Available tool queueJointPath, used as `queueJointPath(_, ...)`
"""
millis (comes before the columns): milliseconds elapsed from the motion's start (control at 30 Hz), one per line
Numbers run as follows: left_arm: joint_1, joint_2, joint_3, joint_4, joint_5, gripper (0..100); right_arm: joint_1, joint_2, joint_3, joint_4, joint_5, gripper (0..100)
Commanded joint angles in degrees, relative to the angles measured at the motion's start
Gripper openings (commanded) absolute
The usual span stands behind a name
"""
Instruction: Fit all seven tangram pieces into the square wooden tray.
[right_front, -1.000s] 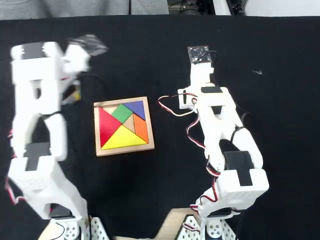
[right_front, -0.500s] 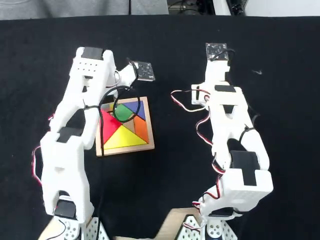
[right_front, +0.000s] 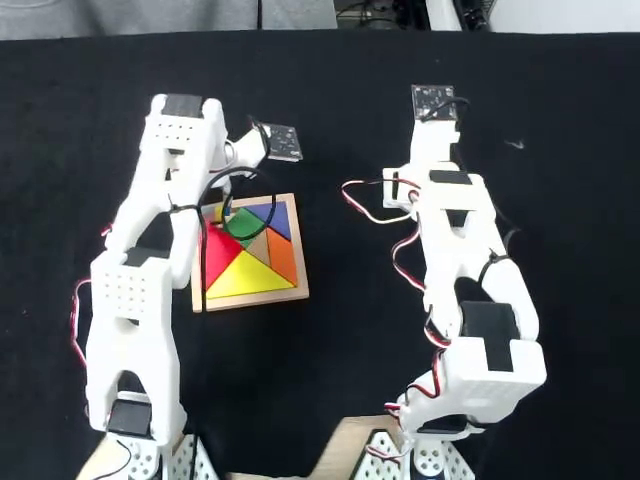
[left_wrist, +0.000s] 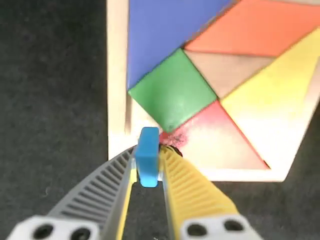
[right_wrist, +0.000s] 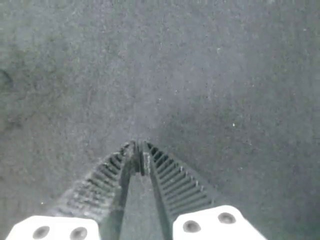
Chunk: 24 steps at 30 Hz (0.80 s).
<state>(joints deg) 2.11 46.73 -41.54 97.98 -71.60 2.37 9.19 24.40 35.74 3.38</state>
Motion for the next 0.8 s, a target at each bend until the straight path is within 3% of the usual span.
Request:
queueJointPath(0, -1.7, -0.3, -3.6, 2.3, -1.8, 3, 0.4, -0.4, -2.8, -1.1, 0.5, 1.1)
queueJointPath(233, -1.4, -0.2, -3.1, 2.3, -2.1, 4, 0.3, -0.3, -2.8, -1.1, 0.5, 1.1)
queueJointPath(433, -1.0, -0.1, -3.6, 2.3, -1.7, 18, 0.3, -0.3, -2.8, -1.1, 0.5, 1.1)
queueJointPath(767, -1.5, -0.2, -3.6, -1.1, -1.7, 17, 0.3, -0.3, -2.8, -1.1, 0.5, 1.1)
